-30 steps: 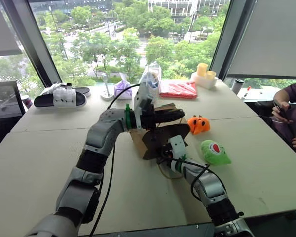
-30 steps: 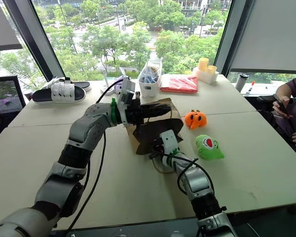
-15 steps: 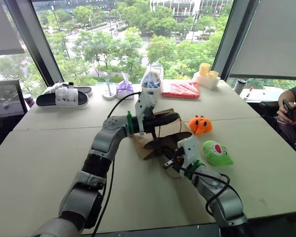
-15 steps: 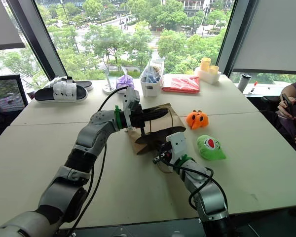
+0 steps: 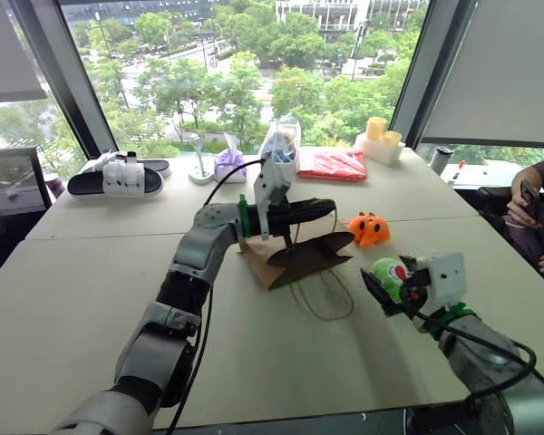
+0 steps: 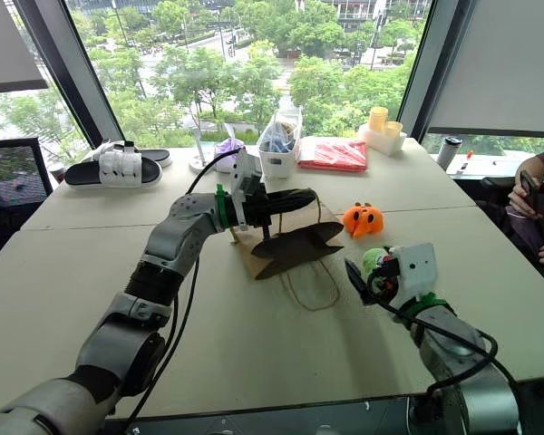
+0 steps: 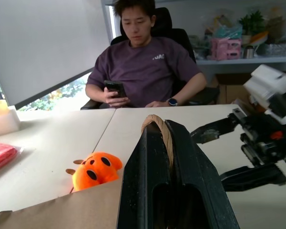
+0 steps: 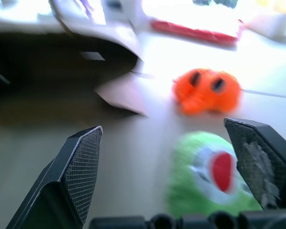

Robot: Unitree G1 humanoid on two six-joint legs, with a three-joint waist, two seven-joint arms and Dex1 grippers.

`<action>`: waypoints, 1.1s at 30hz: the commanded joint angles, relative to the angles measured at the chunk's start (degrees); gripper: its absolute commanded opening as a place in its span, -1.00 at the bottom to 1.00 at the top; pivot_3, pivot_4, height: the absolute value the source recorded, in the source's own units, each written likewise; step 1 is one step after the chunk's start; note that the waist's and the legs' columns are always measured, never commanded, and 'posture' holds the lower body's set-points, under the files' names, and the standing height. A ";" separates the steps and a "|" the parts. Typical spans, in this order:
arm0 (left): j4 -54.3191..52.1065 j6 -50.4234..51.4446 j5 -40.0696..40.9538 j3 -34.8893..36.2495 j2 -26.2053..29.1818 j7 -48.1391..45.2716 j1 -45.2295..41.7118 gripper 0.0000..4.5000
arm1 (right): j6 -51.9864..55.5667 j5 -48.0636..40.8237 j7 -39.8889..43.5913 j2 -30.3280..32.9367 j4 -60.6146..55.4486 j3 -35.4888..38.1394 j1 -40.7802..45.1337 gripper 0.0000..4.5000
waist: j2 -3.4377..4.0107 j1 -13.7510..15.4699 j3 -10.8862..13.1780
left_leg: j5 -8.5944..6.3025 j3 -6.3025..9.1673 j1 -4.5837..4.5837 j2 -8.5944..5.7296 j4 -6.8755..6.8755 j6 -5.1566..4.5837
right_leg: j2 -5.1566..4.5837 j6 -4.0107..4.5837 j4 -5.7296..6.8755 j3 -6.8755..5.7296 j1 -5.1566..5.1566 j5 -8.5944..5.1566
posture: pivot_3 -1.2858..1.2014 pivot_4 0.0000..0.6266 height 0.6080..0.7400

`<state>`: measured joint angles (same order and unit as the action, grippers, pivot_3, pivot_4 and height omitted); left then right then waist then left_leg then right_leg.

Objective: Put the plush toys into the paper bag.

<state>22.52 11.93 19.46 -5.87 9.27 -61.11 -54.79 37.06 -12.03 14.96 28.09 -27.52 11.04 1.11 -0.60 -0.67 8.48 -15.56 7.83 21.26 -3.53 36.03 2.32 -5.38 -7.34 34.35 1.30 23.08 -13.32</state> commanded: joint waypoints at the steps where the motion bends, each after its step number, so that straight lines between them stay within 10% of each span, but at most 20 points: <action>1: -1.79 -0.61 0.50 0.27 -0.87 0.53 -0.79 -1.00 | -0.18 4.96 -0.75 1.47 8.63 -4.44 4.71 0.99 | 0.01 -0.30 0.00 | 0.00 -0.03 -0.04 0.01 0.00 0.00 | 0.00 0.00 0.02 0.03 0.01 0.00 | 0.03 -0.52 1.00; 6: -3.31 -0.54 -0.05 0.19 -1.30 1.97 0.16 -1.00 | -1.60 9.09 -1.98 0.92 17.83 -7.81 9.30 0.76 | 0.03 -0.14 -0.01 | 0.00 -0.03 -0.04 0.02 -0.01 0.00 | 0.01 0.00 0.03 0.03 0.02 0.00 | 0.03 -0.52 1.00; 14: -2.62 -0.83 0.19 1.16 -0.37 3.41 -0.04 -1.00 | -1.95 9.80 -0.99 1.00 15.51 -5.96 8.15 -0.96 | 0.02 -0.06 -0.01 | 0.00 -0.02 -0.02 0.02 0.02 0.00 | 0.01 0.00 0.01 0.03 -0.01 0.01 | 0.03 -0.52 1.00; 22: 1.37 -1.23 0.94 1.98 -0.74 2.59 -2.27 -1.00 | -8.42 -0.88 12.85 6.03 -3.51 -0.24 3.36 -0.99 | 0.04 -0.07 0.01 | 0.00 0.01 0.02 0.01 0.01 0.00 | 0.01 -0.03 -0.03 0.01 0.00 0.01 | 0.03 -0.52 1.00; 33: 1.27 2.04 3.92 3.69 -2.89 2.12 -4.19 -1.00 | -2.91 1.88 14.08 6.34 -4.30 -12.91 11.51 -0.99 | 0.02 -0.03 0.01 | 0.00 0.05 -0.03 0.02 0.04 -0.01 | 0.02 -0.03 -0.03 -0.02 -0.07 0.01 | 0.03 -0.52 1.00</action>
<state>26.47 13.37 21.94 -3.53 6.47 -58.99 -57.22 34.45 -11.28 29.53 34.78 -31.81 -1.22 11.38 -0.58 -0.70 8.49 -15.57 7.88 21.23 -3.51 36.07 2.31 -5.37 -7.36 34.32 1.28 23.01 -13.31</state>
